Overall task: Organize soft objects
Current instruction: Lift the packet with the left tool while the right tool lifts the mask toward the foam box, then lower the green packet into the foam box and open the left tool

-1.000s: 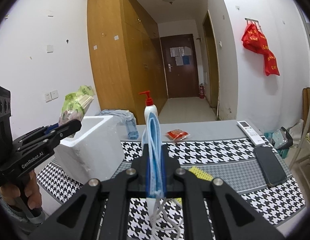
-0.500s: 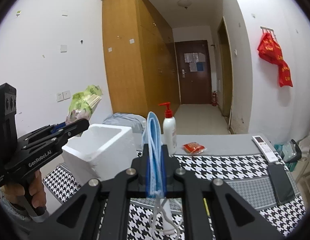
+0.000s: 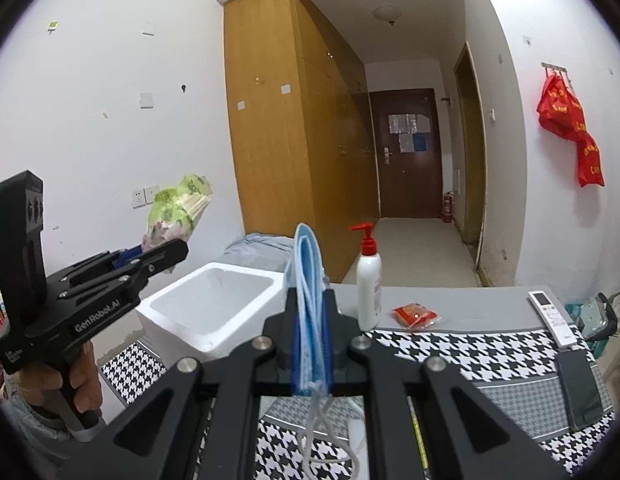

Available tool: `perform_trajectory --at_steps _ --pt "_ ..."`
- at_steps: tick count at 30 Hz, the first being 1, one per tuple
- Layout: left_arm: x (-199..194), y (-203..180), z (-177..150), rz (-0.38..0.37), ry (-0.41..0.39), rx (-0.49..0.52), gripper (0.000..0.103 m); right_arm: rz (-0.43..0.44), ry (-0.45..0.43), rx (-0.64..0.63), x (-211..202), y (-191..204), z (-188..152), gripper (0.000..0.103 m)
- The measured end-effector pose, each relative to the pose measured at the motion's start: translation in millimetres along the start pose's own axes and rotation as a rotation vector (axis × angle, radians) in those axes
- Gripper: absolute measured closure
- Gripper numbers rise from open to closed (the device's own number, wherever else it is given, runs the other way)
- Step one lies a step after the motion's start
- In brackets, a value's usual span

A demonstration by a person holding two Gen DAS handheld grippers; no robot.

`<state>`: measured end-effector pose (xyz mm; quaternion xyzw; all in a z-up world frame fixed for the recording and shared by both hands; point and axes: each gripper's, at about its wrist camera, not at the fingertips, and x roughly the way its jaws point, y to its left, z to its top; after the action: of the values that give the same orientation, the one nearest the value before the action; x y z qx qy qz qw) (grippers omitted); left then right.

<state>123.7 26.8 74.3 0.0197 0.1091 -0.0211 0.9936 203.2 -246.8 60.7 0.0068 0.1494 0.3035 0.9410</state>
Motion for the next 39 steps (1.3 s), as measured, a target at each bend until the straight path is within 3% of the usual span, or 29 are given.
perform_trajectory --at_steps 18,35,39 --pt "8.1 30.3 -6.4 0.065 0.036 -0.010 0.081 0.103 0.010 -0.020 31.6 30.4 9.1 0.091" --pt "42.6 46.5 -21.6 0.079 0.154 -0.051 0.080 0.108 0.051 -0.024 53.5 38.1 9.1 0.091" --pt "50.5 50.8 -25.5 0.074 0.184 -0.062 0.076 0.111 0.056 -0.025 58.6 40.2 10.6 0.091"
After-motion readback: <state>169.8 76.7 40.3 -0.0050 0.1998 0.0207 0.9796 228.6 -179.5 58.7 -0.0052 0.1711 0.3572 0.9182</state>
